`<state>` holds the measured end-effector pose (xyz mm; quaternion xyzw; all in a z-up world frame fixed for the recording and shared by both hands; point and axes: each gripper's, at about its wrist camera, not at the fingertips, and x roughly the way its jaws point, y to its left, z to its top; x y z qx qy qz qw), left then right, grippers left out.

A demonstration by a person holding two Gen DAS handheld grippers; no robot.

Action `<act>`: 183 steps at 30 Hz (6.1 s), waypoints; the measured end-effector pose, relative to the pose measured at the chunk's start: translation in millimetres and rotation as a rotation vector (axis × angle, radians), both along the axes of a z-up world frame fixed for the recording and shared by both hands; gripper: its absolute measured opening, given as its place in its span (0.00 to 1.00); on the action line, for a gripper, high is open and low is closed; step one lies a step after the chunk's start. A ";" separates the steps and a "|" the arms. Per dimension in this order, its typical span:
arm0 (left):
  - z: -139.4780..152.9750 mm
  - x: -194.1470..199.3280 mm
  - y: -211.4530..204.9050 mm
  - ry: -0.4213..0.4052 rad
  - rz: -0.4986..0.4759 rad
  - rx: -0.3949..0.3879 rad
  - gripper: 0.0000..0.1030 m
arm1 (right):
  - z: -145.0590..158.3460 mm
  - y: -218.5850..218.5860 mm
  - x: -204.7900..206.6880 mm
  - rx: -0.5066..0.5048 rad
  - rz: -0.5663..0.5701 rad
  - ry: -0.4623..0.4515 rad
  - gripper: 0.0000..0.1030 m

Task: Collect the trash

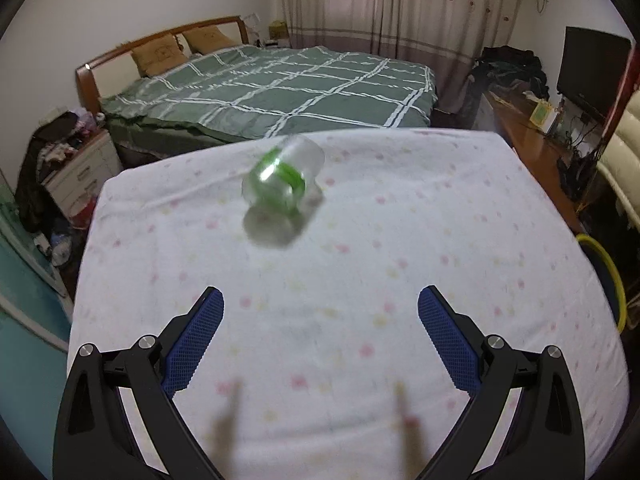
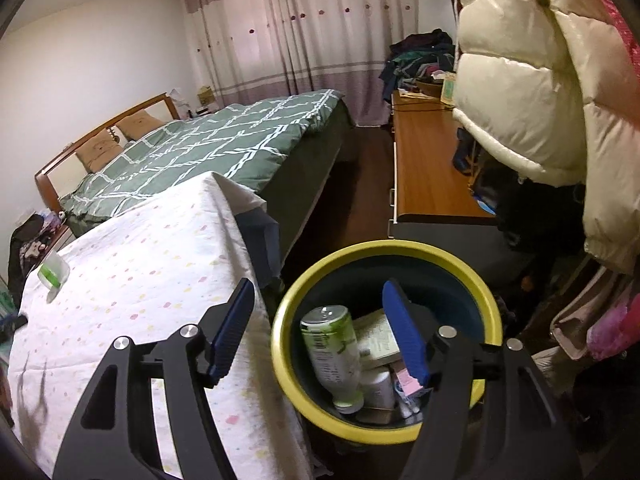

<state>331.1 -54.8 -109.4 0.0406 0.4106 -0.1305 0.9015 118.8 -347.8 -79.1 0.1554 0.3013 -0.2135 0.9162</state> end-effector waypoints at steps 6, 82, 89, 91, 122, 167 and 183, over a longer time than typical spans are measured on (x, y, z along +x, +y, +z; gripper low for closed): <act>-1.5 56.9 -5.9 0.004 -0.055 0.028 0.93 | -0.6 -0.6 2.2 0.005 0.002 0.004 0.62; -14.5 -127.3 -488.7 0.077 -0.777 0.043 0.74 | -9.8 -72.5 -169.4 0.077 -0.159 -0.046 0.64; 49.2 -140.2 -403.1 -0.053 -0.660 -0.076 0.93 | 0.0 -47.5 -165.2 0.049 -0.116 -0.037 0.65; 68.2 -150.1 -359.8 -0.104 -0.597 -0.105 0.95 | 2.4 -31.8 -160.3 0.037 -0.078 -0.032 0.67; 90.7 -314.7 41.8 -0.318 0.143 -0.103 0.95 | 75.3 136.0 -183.1 -0.241 0.135 -0.087 0.85; 96.0 -307.6 21.8 -0.301 0.121 -0.102 0.95 | 67.1 137.2 -177.1 -0.222 0.139 -0.080 0.86; 93.7 -308.8 19.6 -0.297 0.117 -0.103 0.95 | 65.2 137.0 -177.5 -0.216 0.135 -0.080 0.86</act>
